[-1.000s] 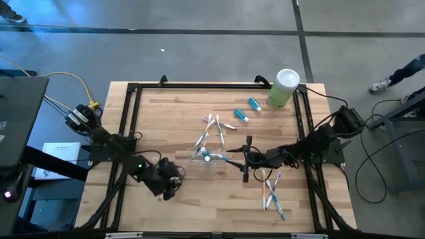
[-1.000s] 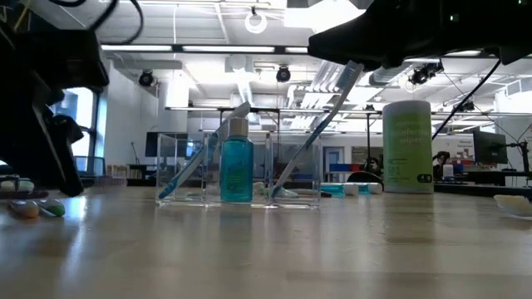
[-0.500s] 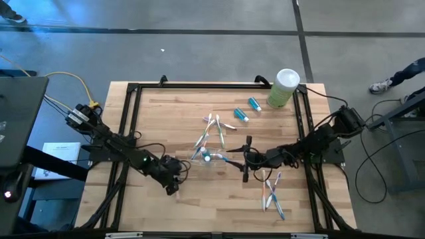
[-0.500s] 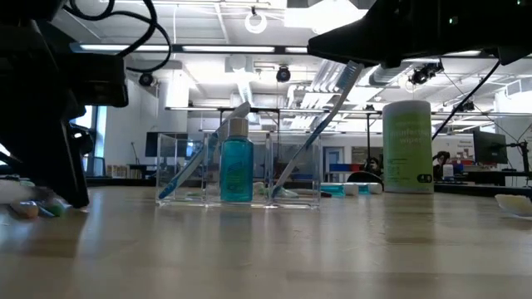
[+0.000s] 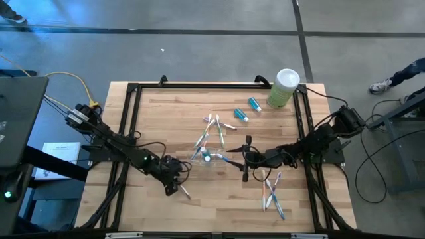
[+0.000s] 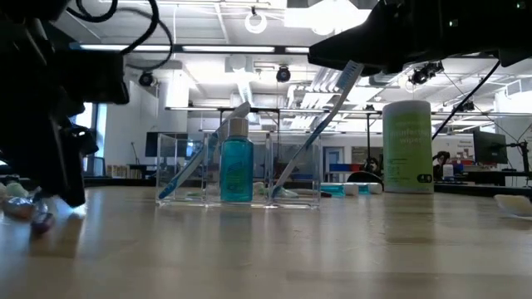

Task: Pick & Place toothbrushing station
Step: Put the green toothbrush into the right side of the transparent organizer

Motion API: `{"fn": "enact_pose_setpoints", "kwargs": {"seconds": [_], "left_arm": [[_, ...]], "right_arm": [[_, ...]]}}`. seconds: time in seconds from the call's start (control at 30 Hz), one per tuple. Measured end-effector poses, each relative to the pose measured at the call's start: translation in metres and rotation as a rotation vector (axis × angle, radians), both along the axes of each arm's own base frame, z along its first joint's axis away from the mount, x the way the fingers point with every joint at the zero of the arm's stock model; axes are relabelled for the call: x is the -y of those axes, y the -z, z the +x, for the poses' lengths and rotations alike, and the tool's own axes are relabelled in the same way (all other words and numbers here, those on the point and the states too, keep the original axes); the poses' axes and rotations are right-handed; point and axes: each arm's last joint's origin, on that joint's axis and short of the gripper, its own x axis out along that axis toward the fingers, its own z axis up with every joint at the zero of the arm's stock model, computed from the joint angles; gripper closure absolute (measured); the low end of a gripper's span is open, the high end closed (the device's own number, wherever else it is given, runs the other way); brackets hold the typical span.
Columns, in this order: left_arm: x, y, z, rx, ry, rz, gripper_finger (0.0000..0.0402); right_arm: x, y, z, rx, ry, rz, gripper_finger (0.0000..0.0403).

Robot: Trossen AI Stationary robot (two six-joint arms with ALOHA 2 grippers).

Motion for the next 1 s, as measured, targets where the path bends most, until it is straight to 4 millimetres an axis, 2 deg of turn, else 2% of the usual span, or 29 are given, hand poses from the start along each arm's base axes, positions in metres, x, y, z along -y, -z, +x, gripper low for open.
{"fn": "enact_pose_setpoints", "kwargs": {"seconds": [0.2, 0.33, 0.47, 0.67, 0.8, 1.0], "left_arm": [[-0.002, -0.016, 0.007, 0.107, 0.078, 0.041, 0.0202], [0.001, -0.024, 0.011, 0.133, 0.061, 0.006, 0.0202], [0.007, -0.025, 0.009, 0.080, 0.018, -0.128, 0.0202], [0.017, -0.022, -0.002, -0.098, -0.006, -0.318, 0.0202], [0.024, -0.020, -0.009, -0.169, 0.018, -0.370, 0.0202], [0.023, -0.018, -0.011, -0.191, 0.003, -0.350, 0.0202]], "right_arm": [[-0.001, 0.002, 0.000, -0.011, -0.006, 0.075, 0.0237], [-0.005, 0.003, -0.001, -0.021, -0.064, 0.108, 0.0237], [-0.011, 0.003, -0.003, -0.025, -0.095, 0.108, 0.0237], [-0.016, 0.003, -0.005, -0.025, -0.117, 0.080, 0.0237], [-0.016, 0.003, -0.005, -0.024, -0.116, 0.079, 0.0237], [-0.015, 0.003, -0.005, -0.024, -0.114, 0.069, 0.0237]]}}
